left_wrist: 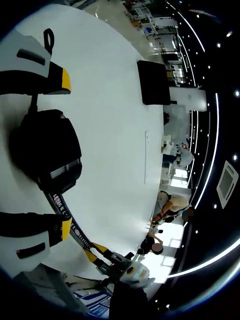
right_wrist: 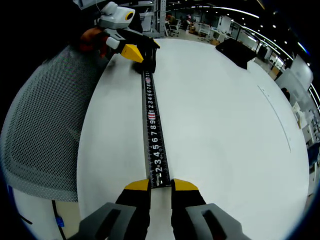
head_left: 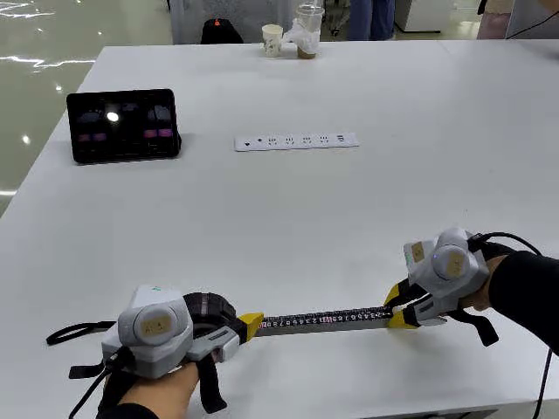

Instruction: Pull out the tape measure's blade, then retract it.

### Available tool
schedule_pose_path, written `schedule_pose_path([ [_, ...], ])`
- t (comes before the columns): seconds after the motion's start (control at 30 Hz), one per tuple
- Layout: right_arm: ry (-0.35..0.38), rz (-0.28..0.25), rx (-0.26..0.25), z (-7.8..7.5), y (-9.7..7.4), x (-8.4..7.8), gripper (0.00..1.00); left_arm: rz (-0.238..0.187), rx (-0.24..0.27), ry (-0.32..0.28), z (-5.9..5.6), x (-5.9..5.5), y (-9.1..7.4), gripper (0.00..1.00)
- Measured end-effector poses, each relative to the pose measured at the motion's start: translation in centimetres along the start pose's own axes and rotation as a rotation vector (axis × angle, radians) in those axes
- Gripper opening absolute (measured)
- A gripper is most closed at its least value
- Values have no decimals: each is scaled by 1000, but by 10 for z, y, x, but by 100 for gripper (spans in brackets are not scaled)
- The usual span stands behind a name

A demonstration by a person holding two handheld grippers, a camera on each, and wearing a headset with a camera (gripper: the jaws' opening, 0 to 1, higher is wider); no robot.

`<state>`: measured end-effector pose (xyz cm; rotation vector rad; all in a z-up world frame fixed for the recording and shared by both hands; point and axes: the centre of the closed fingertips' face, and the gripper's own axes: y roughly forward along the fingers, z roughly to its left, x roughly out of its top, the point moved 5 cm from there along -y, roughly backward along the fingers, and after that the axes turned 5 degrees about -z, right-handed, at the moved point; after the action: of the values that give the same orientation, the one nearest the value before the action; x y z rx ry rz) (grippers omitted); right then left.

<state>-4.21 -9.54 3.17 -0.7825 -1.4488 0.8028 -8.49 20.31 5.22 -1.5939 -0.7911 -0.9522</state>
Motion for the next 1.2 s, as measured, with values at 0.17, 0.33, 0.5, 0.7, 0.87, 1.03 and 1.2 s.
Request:
schedule_pose_path([
  [0.17, -18, 13, 3, 0, 0, 0, 12, 13, 24, -17, 4, -2, -2, 93],
  [0.33, 4, 19, 0, -1, 0, 0, 12, 29, 26, -27, 4, -2, -3, 84],
  [0.5, 9, 27, -2, 0, 1, 1, 12, 37, 35, -20, 6, -2, -4, 77],
  [0.7, 8, 28, -3, -1, 0, 2, 11, 72, 10, -17, -1, -4, -5, 65],
  [0.87, 12, 32, -6, -1, 0, 2, 11, 71, 23, -22, 2, -4, -5, 65],
  [1.03, 29, 37, -8, -1, 0, 2, 11, 72, 30, -24, 3, -4, -6, 67],
  [1.2, 41, 44, -7, -1, 1, 2, 11, 74, 38, -29, 5, -4, -7, 69],
])
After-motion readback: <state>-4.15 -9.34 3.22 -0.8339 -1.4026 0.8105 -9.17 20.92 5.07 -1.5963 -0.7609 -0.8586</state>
